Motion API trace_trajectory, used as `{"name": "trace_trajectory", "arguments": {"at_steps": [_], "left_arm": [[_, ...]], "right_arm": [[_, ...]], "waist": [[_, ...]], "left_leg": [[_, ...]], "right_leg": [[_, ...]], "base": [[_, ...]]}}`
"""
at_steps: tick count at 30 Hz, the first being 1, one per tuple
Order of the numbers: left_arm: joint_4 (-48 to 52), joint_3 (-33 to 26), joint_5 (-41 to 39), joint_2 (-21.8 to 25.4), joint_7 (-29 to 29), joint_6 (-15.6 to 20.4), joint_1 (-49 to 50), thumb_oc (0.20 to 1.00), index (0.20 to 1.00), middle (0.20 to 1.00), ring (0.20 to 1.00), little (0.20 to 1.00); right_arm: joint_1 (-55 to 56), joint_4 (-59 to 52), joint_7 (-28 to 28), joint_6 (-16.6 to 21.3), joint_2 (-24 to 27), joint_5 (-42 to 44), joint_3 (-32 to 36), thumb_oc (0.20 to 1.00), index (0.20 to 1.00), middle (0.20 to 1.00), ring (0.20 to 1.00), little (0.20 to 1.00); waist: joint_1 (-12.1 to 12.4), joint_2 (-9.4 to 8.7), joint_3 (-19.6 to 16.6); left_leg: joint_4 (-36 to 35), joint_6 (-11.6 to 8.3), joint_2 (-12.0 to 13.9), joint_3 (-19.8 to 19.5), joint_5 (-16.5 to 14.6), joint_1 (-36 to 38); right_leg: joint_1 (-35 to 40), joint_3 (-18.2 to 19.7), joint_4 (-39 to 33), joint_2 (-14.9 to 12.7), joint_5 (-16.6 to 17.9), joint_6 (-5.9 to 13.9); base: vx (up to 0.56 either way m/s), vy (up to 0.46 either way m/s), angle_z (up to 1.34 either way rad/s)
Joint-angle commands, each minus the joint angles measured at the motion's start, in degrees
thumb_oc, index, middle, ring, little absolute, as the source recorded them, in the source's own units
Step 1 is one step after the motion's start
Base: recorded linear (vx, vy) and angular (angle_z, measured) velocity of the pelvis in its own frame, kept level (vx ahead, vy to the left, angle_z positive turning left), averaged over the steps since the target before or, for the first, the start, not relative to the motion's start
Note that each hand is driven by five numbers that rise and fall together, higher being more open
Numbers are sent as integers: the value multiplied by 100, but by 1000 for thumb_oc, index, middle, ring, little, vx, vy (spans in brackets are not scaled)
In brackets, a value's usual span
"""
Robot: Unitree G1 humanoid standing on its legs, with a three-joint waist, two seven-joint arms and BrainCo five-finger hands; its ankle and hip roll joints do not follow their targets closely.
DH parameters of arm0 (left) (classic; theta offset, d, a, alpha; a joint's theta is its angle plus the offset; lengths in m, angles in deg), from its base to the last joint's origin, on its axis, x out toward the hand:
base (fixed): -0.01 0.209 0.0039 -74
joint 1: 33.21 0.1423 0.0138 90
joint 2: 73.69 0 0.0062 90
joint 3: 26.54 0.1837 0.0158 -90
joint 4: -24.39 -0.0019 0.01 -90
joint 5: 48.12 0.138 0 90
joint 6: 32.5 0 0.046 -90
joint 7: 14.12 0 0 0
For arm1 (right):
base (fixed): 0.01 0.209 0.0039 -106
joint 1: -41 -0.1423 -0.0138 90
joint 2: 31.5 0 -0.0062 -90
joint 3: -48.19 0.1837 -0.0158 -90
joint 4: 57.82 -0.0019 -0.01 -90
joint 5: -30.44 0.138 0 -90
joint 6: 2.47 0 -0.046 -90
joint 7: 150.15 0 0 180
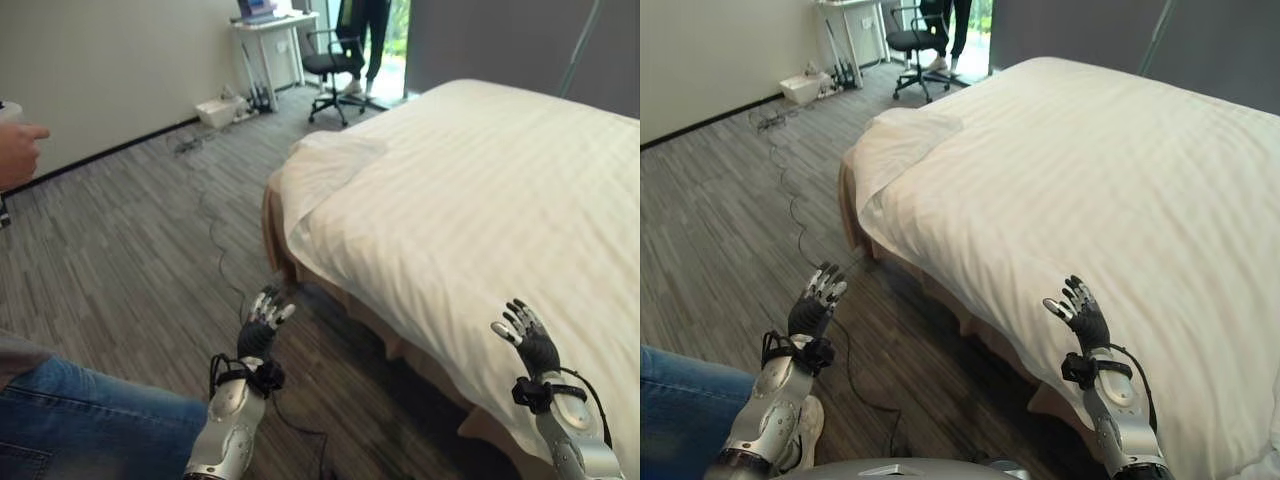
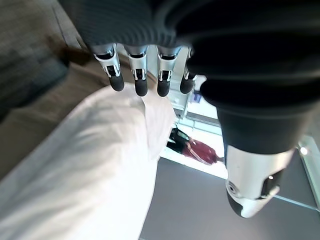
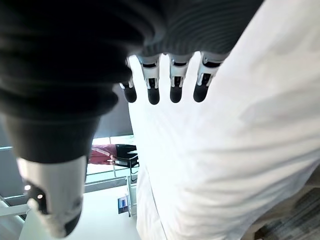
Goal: Making the bed.
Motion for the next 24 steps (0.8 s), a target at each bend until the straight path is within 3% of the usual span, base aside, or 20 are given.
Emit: {"name": "trace_trajectory", "arguments": {"at_steps": [1,4,5,6,7,9,10,11,12,13,14,15,16,17,18,19,21,22,23,24], "left_arm": [[231,3,101,331,-210,255,-306,1000,1000,1000,1000,1000],[406,-31,-14,369,-245,333,-377,1000,1000,1000,1000,1000],[406,-31,-14,368,-245,333,-377,1000,1000,1000,1000,1000],[402,-19,-85,377,-237,361,-462,1000,1000,1000,1000,1000],[320,26,-103,390,-199,357,-676,1000,1000,1000,1000,1000],[274,64,-90,410,-214,346,-806,1000,1000,1000,1000,1000],[198,264,-53,481,-236,332,-1040,1000,1000,1000,1000,1000],[163,387,-79,503,-327,304,-1124,1000,1000,1000,1000,1000],[158,394,-81,503,-329,307,-1128,1000,1000,1000,1000,1000],[98,497,40,512,-337,296,-1081,1000,1000,1000,1000,1000],[106,444,88,503,-256,292,-1055,1000,1000,1000,1000,1000],[141,414,-17,509,-211,326,-1028,1000,1000,1000,1000,1000],[110,456,-82,490,-229,354,-1041,1000,1000,1000,1000,1000],[108,455,-82,490,-230,355,-1043,1000,1000,1000,1000,1000],[32,488,-160,465,-284,345,-1017,1000,1000,1000,1000,1000],[38,434,-47,474,-320,284,-928,1000,1000,1000,1000,1000],[27,355,94,438,-274,269,-830,1000,1000,1000,1000,1000],[30,353,96,437,-273,267,-825,1000,1000,1000,1000,1000],[-77,276,33,329,-133,382,-895,1000,1000,1000,1000,1000],[-48,243,-17,295,-181,379,-800,1000,1000,1000,1000,1000]], "right_arm": [[-429,-119,-122,174,114,-132,-82,1000,1000,1000,1000,1000],[-371,-96,-277,147,126,-63,-177,1000,1000,1000,1000,1000],[-371,-96,-277,147,127,-63,-177,1000,1000,1000,1000,1000],[-309,-53,-353,119,125,-52,-255,1000,1000,1000,1000,1000],[-159,10,-445,31,112,-134,-400,1000,1000,1000,1000,1000],[-62,37,-467,-14,109,-221,-435,1000,1000,1000,1000,1000],[207,-58,-468,-45,-11,-207,-380,1000,1000,1000,1000,1000],[337,-95,-500,-67,-36,-199,-276,1000,1000,1000,1000,1000],[345,-102,-501,-70,-37,-200,-269,1000,1000,1000,1000,1000],[375,-16,-448,-122,-97,-431,-334,1000,1000,1000,1000,1000],[291,22,-360,-120,-183,-332,-387,1000,1000,1000,1000,1000],[232,-62,-370,-44,-374,189,-471,1000,1000,1000,1000,1000],[211,-42,-551,-33,-465,509,-587,1000,1000,1000,1000,1000],[208,-39,-552,-31,-465,511,-588,1000,1000,1000,1000,1000],[223,-22,-727,-57,-438,503,-705,1000,1000,1000,1000,1000],[218,-49,-841,-111,-209,-45,-890,1000,1000,1000,1000,1000],[185,9,-839,-135,-135,-108,-990,1000,1000,1000,1000,1000],[185,11,-838,-133,-134,-107,-994,1000,1000,1000,1000,1000],[121,-8,-821,-114,-128,84,-1013,1000,1000,1000,1000,1000],[51,-67,-838,-113,-90,60,-1043,1000,1000,1000,1000,1000]], "waist": [[-20,-198,240],[-185,-122,274],[-180,-121,276],[-273,-46,262],[-474,68,189],[-603,152,135],[-760,259,83],[-859,262,57],[-845,253,65],[-827,156,111],[-801,188,218],[-850,268,344],[-908,340,415],[-898,338,403],[-897,381,434],[-723,391,410],[-722,342,317],[-725,344,324],[-660,117,189],[-623,55,140]], "left_leg": [[1304,-306,206,26,-268,-417],[1515,-508,1094,-183,-56,-13],[1515,-509,1097,-179,-58,-8],[1617,-567,1272,-393,85,185],[1668,-688,1452,-481,154,485],[1555,-742,1464,-407,-69,682],[958,-790,1339,-15,-345,747],[358,-764,1127,135,-551,953],[313,-758,1113,151,-527,993],[60,-599,781,114,-884,1084],[47,-497,665,249,-875,1063],[29,-417,603,303,-793,1026],[12,-310,528,236,-681,907],[12,-311,523,246,-676,893],[12,-222,438,191,-594,802],[24,-34,213,238,-556,665],[40,14,32,222,-523,545],[40,10,38,222,-531,558],[148,-4,-174,215,-620,419],[192,-17,-190,164,-611,380]], "right_leg": [[-607,-127,968,-663,-63,418],[-1055,76,1089,-958,70,624],[-1056,81,1093,-954,67,623],[-1286,241,1205,-1013,112,699],[-1478,321,1299,-1227,201,846],[-1498,311,1313,-1357,249,937],[-1425,208,1291,-1727,600,1139],[-1485,176,1283,-1986,980,1243],[-1471,186,1270,-1994,987,1243],[-1733,270,1221,-2287,2011,1243],[-1867,159,1294,-2353,2128,1237],[-2013,278,1757,-2070,1761,1132],[-2157,651,2316,-1568,1439,1069],[-2185,666,2326,-1567,1441,1067],[-2191,629,2702,-980,1021,981],[-2119,-272,2905,-662,395,694],[-2026,-505,2707,-269,65,475],[-2011,-508,2705,-264,57,472],[-1403,-307,1563,-112,-9,368],[-1197,-52,1142,-19,15,349]], "base": [[-191,245,15],[-156,313,-11],[-147,308,-51],[-188,458,-44],[-185,459,-25],[-94,485,15],[-89,731,39],[-70,576,47],[-110,543,92],[-184,520,90],[-304,750,68],[-293,610,-26],[-199,417,-50],[-147,392,-56],[-150,485,-21],[-182,592,3],[-99,316,4],[-35,122,8],[-35,72,15],[-46,82,31]]}}
